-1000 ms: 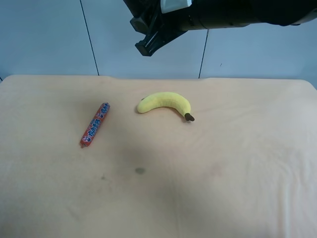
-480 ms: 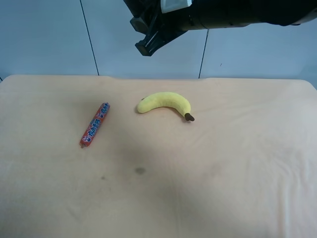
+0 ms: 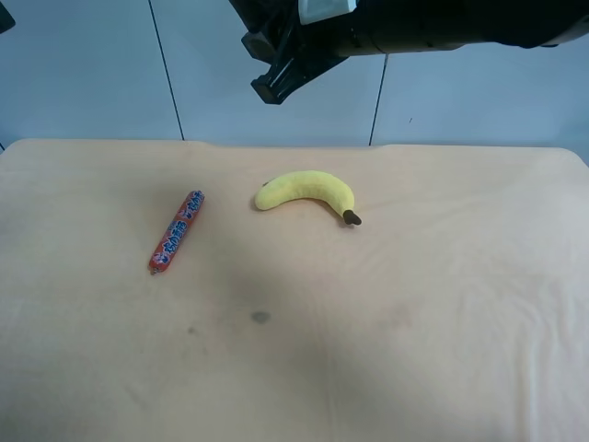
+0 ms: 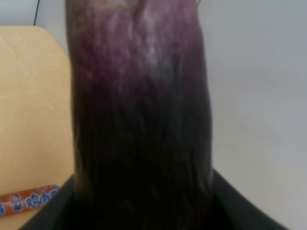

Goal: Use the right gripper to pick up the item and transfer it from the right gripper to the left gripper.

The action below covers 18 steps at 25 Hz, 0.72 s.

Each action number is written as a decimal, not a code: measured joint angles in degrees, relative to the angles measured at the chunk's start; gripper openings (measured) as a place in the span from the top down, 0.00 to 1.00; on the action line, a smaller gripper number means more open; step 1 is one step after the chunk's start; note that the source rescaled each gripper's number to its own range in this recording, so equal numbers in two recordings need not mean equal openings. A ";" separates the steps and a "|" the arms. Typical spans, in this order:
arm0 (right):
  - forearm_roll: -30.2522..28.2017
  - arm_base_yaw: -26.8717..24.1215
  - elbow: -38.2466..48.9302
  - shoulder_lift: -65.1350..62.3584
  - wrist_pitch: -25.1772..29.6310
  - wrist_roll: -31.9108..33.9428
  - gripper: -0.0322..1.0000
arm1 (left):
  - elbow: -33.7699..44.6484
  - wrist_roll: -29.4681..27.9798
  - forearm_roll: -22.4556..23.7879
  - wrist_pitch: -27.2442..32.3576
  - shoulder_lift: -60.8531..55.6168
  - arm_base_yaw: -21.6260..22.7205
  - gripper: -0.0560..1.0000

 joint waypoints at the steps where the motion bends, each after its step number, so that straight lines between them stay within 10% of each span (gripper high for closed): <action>1: 0.00 0.00 0.00 0.00 0.00 0.00 0.97 | -0.38 0.54 -0.07 -2.04 0.54 -1.95 0.00; 11: 0.00 0.00 0.00 0.00 0.00 0.00 0.97 | -4.48 1.63 3.94 -23.34 9.33 -21.07 0.00; 18: 0.00 0.00 0.00 0.00 0.00 0.00 0.97 | -7.43 1.63 6.83 -25.27 14.27 -24.24 0.00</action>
